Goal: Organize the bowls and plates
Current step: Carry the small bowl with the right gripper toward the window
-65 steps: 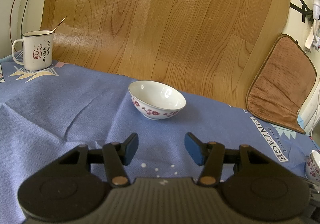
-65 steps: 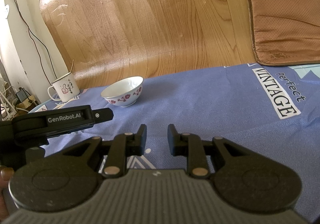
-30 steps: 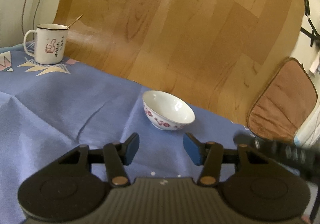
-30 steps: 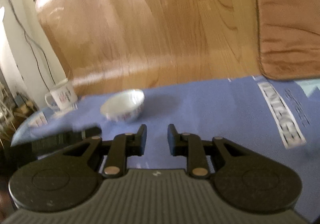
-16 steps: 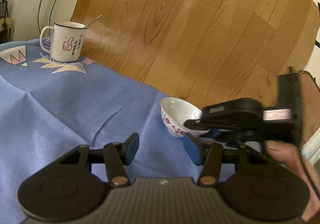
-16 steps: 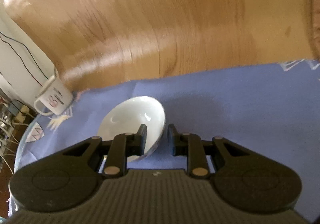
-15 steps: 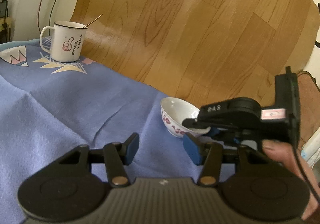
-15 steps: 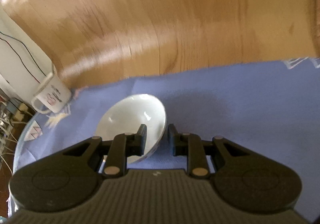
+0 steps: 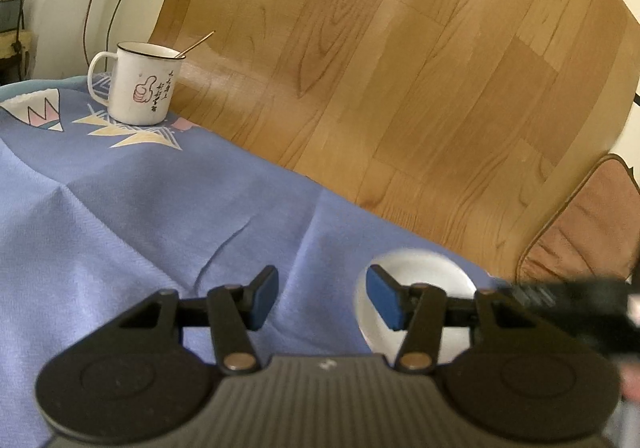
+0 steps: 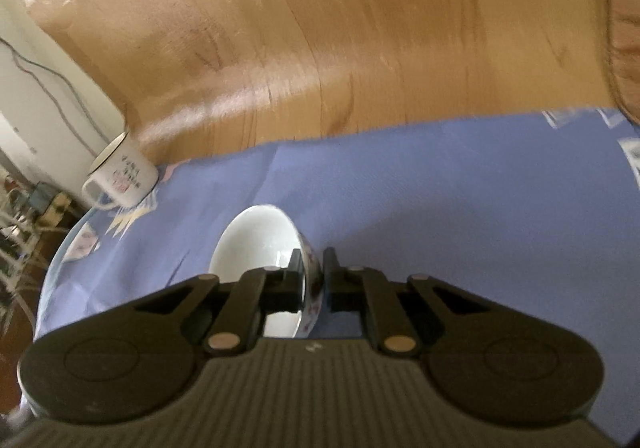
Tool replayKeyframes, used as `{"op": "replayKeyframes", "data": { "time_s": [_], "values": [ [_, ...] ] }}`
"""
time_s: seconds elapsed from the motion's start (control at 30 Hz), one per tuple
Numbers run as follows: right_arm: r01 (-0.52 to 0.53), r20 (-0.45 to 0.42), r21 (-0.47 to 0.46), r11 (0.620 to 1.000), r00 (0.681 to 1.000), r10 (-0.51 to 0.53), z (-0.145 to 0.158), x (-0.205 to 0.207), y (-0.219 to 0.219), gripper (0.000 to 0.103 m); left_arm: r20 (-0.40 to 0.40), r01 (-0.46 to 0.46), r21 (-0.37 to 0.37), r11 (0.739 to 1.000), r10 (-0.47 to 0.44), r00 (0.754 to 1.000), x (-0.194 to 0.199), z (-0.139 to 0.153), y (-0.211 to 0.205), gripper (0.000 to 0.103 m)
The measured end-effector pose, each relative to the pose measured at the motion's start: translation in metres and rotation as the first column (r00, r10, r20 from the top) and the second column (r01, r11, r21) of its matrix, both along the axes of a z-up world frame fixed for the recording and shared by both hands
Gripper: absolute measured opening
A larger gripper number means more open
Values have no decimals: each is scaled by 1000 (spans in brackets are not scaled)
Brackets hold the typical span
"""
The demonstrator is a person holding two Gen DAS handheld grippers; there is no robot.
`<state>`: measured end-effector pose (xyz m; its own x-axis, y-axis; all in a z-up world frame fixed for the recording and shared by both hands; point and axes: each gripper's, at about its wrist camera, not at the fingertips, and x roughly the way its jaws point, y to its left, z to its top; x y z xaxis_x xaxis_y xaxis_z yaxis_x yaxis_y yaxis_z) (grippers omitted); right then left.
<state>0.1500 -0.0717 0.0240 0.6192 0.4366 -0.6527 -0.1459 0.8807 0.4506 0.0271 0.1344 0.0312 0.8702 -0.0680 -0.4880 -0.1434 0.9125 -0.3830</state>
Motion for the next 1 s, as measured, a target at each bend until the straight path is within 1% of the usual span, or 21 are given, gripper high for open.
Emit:
{"op": "replayKeyframes", "data": {
  "time_s": [0.1, 0.23, 0.33, 0.4, 0.5, 0.63, 0.77, 1.0],
  "values": [
    [-26, -26, 22, 999, 999, 27, 1, -30, -13, 12, 1, 10, 5, 1000, -10, 1000, -1, 1, -2, 49],
    [-55, -53, 51, 997, 997, 58, -7, -69, -36, 12, 0, 29, 14, 999, -29, 1000, -1, 1, -6, 49],
    [-53, -65, 65, 996, 996, 57, -17, -93, -48, 12, -4, 42, 22, 999, -42, 999, -1, 1, -10, 49],
    [-40, -51, 60, 997, 998, 43, -23, -106, -51, 11, -10, 48, 27, 998, -48, 999, 0, 0, -12, 49],
    [4, -50, 85, 996, 999, 0, -31, -114, -58, 12, -17, 56, 33, 998, -55, 998, 1, -1, -14, 49],
    [57, -56, 157, 986, 997, -49, -41, -116, -65, 12, -27, 57, 38, 998, -56, 998, 2, -3, -15, 49],
    [58, -35, 151, 987, 998, -54, -39, -124, -64, 13, -27, 60, 38, 997, -59, 998, 2, -3, -14, 49],
    [65, -33, 163, 984, 998, -61, -41, -127, -68, 13, -26, 62, 38, 997, -61, 998, 2, -3, -14, 49]
  ]
}}
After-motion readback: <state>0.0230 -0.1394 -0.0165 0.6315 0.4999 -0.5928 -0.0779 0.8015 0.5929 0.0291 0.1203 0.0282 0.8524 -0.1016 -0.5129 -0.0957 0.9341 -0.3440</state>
